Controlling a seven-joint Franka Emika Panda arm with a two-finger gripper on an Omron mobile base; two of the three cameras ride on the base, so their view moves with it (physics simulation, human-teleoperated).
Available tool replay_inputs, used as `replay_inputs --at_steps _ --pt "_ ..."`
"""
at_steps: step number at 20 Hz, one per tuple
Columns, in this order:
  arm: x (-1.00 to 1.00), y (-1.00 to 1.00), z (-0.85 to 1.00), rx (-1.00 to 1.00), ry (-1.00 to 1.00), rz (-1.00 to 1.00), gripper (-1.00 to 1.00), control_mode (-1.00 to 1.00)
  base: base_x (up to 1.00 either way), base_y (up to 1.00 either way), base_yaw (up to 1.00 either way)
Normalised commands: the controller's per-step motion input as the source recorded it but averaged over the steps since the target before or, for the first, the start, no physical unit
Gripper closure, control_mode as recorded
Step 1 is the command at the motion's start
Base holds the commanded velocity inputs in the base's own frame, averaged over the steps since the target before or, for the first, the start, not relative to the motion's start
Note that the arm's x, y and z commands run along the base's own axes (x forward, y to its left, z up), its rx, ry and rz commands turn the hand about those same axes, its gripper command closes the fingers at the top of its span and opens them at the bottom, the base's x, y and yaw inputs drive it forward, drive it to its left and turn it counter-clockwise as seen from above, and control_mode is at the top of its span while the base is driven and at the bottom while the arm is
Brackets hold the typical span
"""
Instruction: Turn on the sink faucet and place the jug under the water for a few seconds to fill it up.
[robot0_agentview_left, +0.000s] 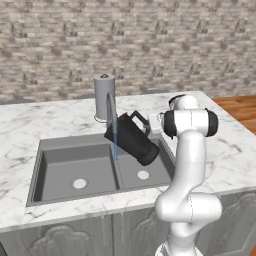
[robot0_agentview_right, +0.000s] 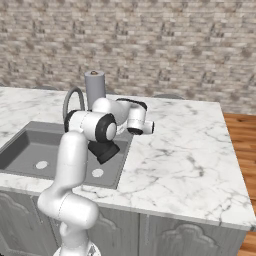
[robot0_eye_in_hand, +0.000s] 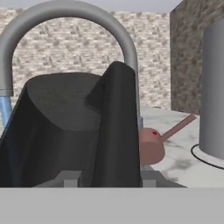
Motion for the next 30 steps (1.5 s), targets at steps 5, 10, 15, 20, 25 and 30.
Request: replay_inputs --at_steps 5,10,15,20,25,30 --pt "0.2 0.41 0.0 0.0 0.0 0.0 1.0 -1.0 0.0 0.0 0.0" --pt "0.14 0.42 0.0 0.0 0.0 0.0 1.0 -1.0 0.0 0.0 0.0" --pt "0.11 0.4 -0.02 0.0 0.0 0.0 1.0 -1.0 0.0 0.0 0.0" --pt "0.0 0.38 -0.15 0.0 0.0 0.0 1.0 -1.0 0.0 0.0 0.0" --pt "0.0 0.42 -0.13 0.0 0.0 0.0 1.0 -1.0 0.0 0.0 0.0" --pt "-0.01 0.47 -0.06 0.0 0.0 0.0 1.0 -1.0 0.0 0.0 0.0"
